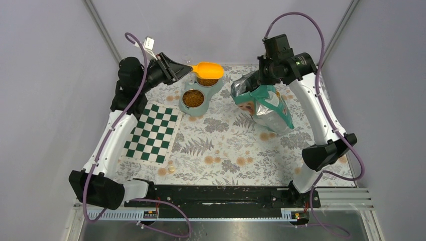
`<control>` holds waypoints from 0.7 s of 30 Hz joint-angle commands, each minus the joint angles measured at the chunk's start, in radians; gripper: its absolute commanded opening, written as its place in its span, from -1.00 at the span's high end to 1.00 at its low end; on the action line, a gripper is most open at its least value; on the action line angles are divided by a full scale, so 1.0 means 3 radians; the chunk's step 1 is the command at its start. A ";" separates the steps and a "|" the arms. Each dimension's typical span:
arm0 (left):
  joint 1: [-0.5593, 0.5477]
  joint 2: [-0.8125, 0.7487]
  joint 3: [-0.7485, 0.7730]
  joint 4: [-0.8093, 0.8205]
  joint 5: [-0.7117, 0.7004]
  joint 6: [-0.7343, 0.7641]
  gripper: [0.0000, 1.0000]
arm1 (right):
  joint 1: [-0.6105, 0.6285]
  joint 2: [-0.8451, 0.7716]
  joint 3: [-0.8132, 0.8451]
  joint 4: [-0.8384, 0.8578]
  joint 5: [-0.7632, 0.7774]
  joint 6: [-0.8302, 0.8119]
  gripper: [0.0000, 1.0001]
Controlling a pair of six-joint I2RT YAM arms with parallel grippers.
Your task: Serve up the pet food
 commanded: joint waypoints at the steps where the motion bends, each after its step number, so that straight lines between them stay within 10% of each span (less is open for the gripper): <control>1: -0.0148 0.0063 0.0373 0.0537 0.0391 -0.0555 1.00 | 0.0210 0.0084 0.0613 -0.0012 0.0226 -0.0191 1.00; 21: -0.0957 0.0961 0.1123 -0.0683 -0.0165 -0.0275 1.00 | 0.0572 0.0427 0.1003 -0.0240 0.0613 -0.0358 1.00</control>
